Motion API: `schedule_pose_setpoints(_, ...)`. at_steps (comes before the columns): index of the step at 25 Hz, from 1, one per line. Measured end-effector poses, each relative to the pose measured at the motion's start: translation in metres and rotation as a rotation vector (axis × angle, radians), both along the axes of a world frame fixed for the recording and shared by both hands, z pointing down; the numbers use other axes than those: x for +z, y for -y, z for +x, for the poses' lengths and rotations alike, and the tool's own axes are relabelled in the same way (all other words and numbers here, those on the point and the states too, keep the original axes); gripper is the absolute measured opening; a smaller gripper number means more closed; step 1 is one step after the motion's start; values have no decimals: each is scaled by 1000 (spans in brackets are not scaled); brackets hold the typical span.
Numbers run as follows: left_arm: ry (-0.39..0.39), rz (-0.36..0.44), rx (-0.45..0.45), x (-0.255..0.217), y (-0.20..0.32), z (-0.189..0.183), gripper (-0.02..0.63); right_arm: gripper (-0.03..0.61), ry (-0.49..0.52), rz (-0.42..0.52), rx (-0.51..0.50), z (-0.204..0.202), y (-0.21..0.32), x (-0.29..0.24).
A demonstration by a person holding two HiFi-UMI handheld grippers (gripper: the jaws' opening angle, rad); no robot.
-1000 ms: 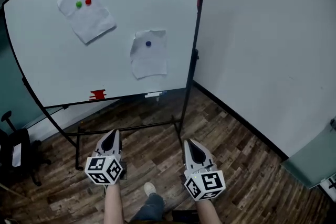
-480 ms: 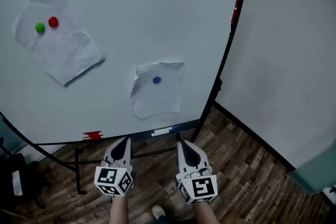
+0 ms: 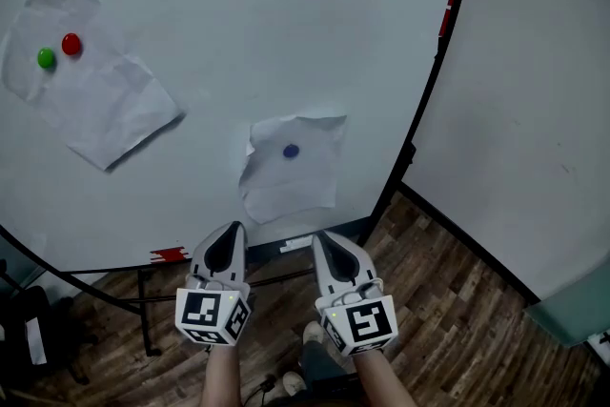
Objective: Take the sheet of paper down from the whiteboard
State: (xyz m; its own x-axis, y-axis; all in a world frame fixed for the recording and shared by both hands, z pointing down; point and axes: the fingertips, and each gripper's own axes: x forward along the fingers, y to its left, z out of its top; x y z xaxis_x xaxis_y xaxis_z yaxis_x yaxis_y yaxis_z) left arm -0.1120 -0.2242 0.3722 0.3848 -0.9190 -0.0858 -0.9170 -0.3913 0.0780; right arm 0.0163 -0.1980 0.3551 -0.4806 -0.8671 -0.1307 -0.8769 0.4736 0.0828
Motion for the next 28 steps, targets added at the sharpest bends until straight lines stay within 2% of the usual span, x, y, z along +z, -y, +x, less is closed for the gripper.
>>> schedule_pose_setpoints(5,34,24,-23,-4,14,0,23,21,3,15,-11,-4,21,-5)
schedule_pose_setpoints(14,-4,72,-36,-18,44,-2,25,52,-11,54,-1,-7,59,-17)
schedule_pose_setpoints(21,-9,99,-30,-26,57,-5,31,139,-2,60,-13,-19,88,-24)
schedule_pose_setpoints(24,3,107,-9,-28,61,0,65,181,-7,98,8,-25,102,-33)
schedule_pose_setpoints(28,33,108,-2,-27,65,7,82,187,-23,130,19,-30,115,-39)
